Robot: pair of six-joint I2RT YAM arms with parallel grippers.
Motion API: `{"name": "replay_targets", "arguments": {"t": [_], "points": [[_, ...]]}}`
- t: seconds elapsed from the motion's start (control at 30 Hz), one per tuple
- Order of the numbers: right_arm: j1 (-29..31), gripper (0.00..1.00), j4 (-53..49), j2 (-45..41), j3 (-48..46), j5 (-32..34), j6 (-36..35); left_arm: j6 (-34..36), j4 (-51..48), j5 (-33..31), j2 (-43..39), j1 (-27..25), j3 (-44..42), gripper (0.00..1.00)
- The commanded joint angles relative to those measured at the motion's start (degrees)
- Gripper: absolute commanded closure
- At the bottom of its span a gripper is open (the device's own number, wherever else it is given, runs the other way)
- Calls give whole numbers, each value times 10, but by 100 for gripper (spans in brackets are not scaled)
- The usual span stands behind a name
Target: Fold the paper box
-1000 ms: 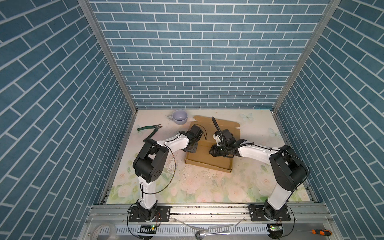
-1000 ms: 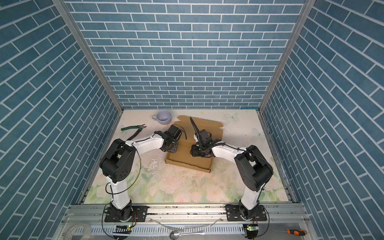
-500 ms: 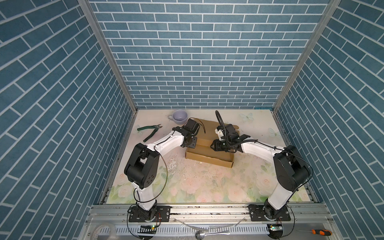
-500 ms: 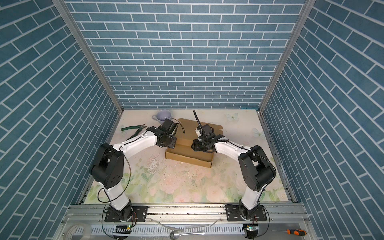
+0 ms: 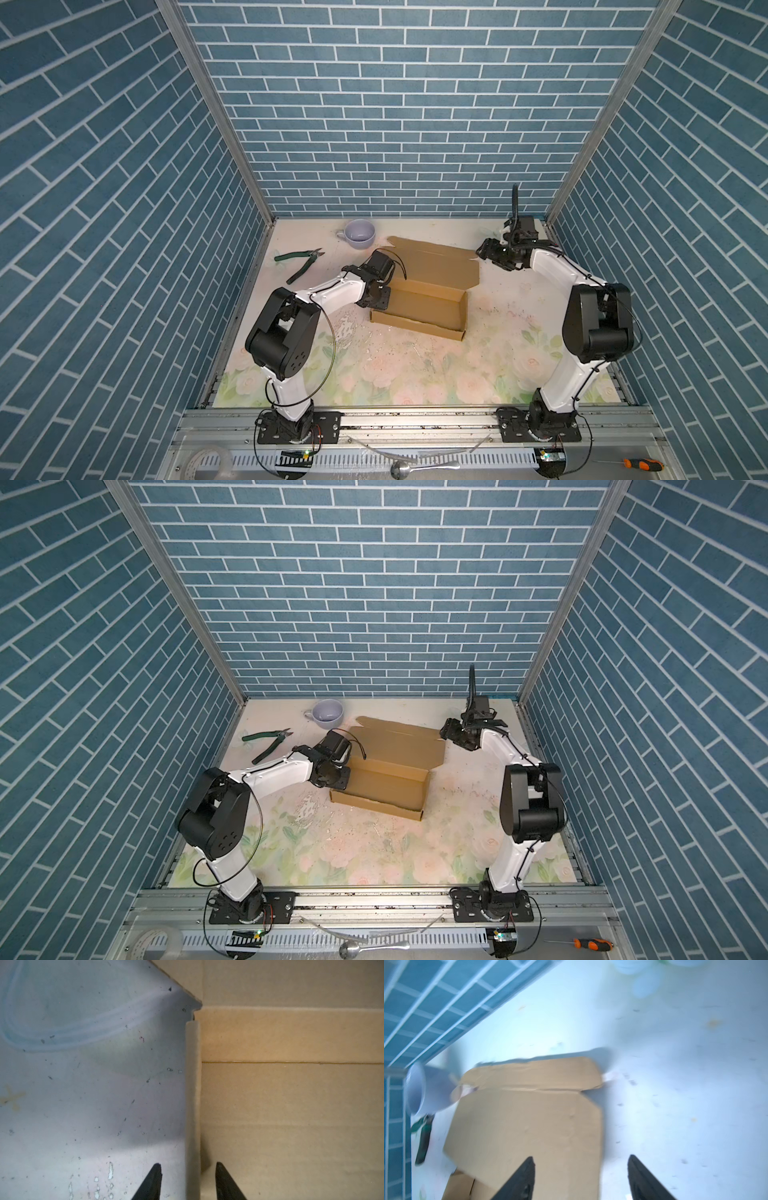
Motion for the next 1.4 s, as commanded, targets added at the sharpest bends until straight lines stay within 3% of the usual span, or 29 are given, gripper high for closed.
{"name": "replay_targets", "arguments": {"t": [0.0,0.27,0.47,0.63,0.93,1.1,1.27,1.37], "points": [[-4,26,-84,64,67,-44,-11,-14,15,4,-18,2,-13,56],[-11,33,-84,164,143,-142,-4,-20,21,7,-19,1,-20,56],[-8,59,-82,185,158,-188,-7,-19,24,5,-18,2,-19,56],[-8,74,-51,171,127,-192,-16,-16,26,1,-20,2,-17,56],[-7,99,112,102,24,-200,-47,3,20,2,-36,3,-9,54],[-4,100,236,55,-47,-187,-64,32,10,-11,-75,12,4,50],[1,100,257,46,-54,-185,-83,34,12,40,-104,45,10,49],[7,100,274,30,-64,-181,-107,40,42,72,-136,95,-1,48]]}}
